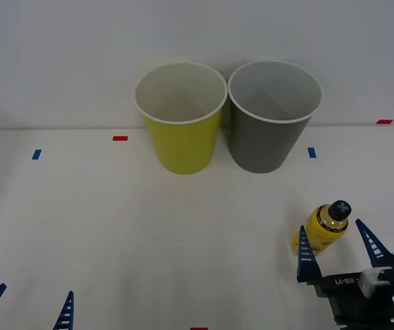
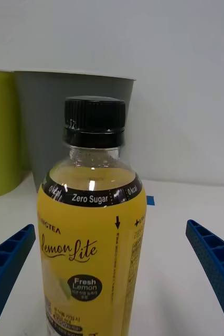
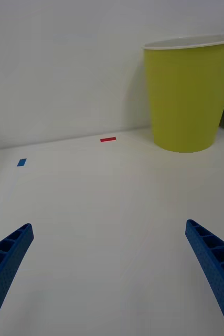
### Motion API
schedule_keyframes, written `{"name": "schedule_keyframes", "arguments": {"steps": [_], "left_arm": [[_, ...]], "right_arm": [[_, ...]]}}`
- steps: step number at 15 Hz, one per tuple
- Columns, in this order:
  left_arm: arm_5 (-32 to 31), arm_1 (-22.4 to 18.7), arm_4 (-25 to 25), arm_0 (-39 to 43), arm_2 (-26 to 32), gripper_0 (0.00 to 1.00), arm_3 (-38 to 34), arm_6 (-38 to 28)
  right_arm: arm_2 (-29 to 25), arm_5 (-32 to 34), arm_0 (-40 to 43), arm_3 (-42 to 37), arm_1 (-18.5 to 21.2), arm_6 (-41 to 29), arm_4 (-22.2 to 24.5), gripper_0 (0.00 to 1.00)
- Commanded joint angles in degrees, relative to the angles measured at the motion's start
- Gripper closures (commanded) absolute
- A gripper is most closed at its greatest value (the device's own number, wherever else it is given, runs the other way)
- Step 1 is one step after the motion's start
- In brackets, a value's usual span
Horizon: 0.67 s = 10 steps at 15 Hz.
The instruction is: Put cans in the gray bin and PET bottles in the light green bin.
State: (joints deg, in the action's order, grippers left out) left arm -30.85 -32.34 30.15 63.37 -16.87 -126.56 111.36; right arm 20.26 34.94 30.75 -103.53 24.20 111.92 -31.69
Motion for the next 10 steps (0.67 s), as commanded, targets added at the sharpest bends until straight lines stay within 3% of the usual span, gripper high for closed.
{"name": "schedule_keyframes", "arguments": {"steps": [1, 8, 9, 10], "left_arm": [[0.0, 0.0, 0.0, 0.0, 0.0, 0.0, 0.0, 0.0], [0.0, 0.0, 0.0, 0.0, 0.0, 0.0, 0.0, 0.0], [0.0, 0.0, 0.0, 0.0, 0.0, 0.0, 0.0, 0.0], [0.0, 0.0, 0.0, 0.0, 0.0, 0.0, 0.0, 0.0]], "right_arm": [[-0.93, -3.21, -2.36, -0.01, -0.99, 0.4, -0.92, 0.0], [-0.84, -4.27, -3.24, -0.01, -0.73, 0.4, -2.59, 0.0], [-0.75, -4.27, -3.24, -0.01, -0.73, 0.4, -2.76, 0.57], [-0.75, -4.27, -3.33, -0.01, -0.73, 0.4, -3.11, 0.9]]}}
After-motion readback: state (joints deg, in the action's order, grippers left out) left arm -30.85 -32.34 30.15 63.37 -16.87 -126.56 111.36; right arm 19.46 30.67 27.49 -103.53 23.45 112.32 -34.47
